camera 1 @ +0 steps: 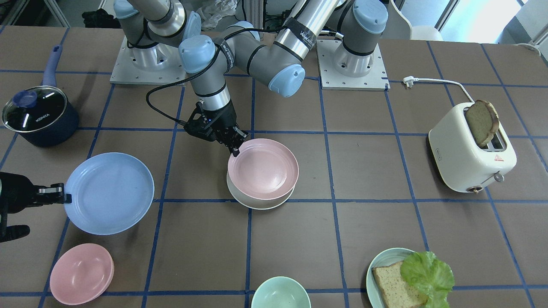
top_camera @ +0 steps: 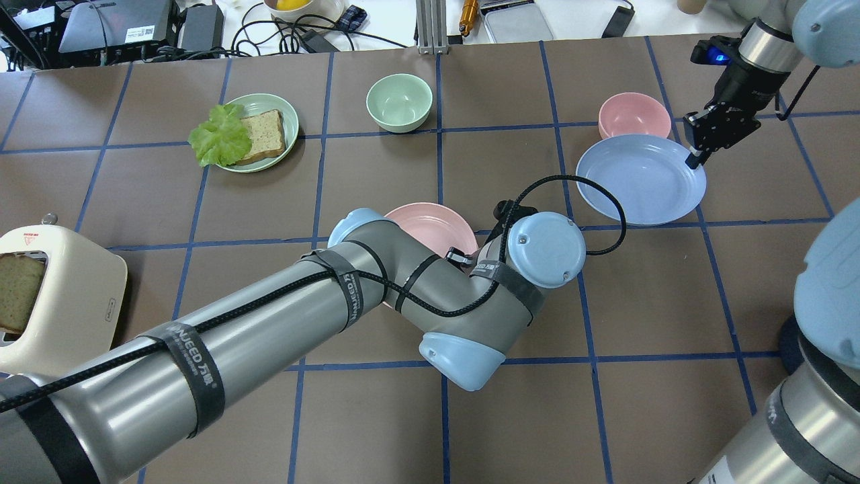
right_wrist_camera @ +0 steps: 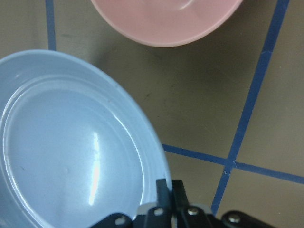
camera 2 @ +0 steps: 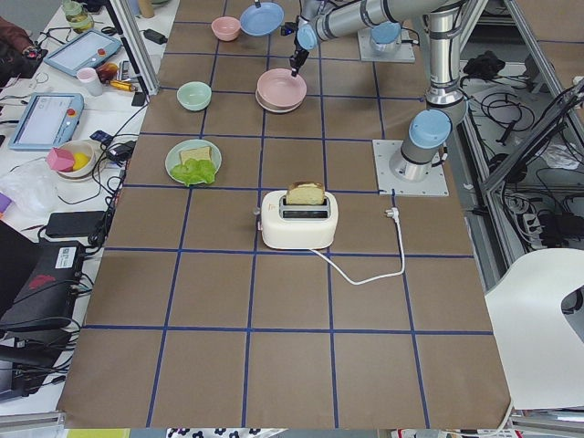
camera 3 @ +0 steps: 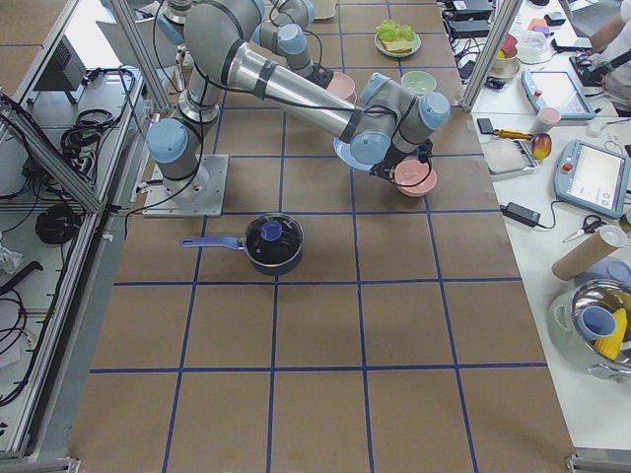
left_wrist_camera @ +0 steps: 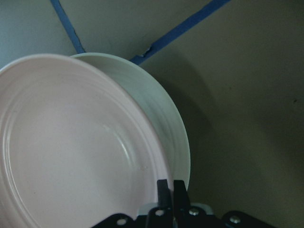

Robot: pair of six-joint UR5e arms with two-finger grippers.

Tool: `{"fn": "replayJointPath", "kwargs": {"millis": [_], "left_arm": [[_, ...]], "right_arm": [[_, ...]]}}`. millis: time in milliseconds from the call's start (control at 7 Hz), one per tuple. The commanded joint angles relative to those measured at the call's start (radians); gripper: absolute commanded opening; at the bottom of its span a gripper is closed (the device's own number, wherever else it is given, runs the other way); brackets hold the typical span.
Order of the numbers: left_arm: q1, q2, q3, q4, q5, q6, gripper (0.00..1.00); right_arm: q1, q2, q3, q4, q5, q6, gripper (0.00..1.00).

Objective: Stack three plates with pink and blue
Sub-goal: 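Lower pink plate onto cream plate and open left gripper while right holds blue plate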

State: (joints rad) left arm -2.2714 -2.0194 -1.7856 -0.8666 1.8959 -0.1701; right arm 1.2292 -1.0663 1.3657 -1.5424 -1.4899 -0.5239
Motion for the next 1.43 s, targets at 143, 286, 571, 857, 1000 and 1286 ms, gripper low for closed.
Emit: {"fn": "replayJointPath", "kwargs": {"millis": [143,286,571,857,1000,1286], "left_arm": [[-0.005,-0.024,0.008,0.0,-0.001,-0.012,0.0],[-0.005,-0.024,0.011,0.0,-0.001,-0.012,0.0],[-0.005,-0.027,0.011,0.001,0.002,-0.011,0.42],[0.0,-0.024,0.028,0.001,0.003,0.009,1.0],[0.003,-0.007,0.049,-0.002,0.002,0.009,1.0],[0.004,0.023,0.084,-0.015,0.0,0.009,1.0]], "right_arm": [[0.001,0.0,-0.002,-0.002,0.0,0.002,0.0],[0.001,0.0,-0.002,-0.005,0.0,0.002,0.0],[0.001,0.002,-0.002,-0.007,0.0,0.002,0.0],[0.001,0.0,-0.004,-0.01,0.0,0.002,0.0],[0.003,0.0,-0.002,-0.008,0.002,0.005,0.0],[0.033,-0.001,0.001,-0.002,0.049,0.062,0.0]]}}
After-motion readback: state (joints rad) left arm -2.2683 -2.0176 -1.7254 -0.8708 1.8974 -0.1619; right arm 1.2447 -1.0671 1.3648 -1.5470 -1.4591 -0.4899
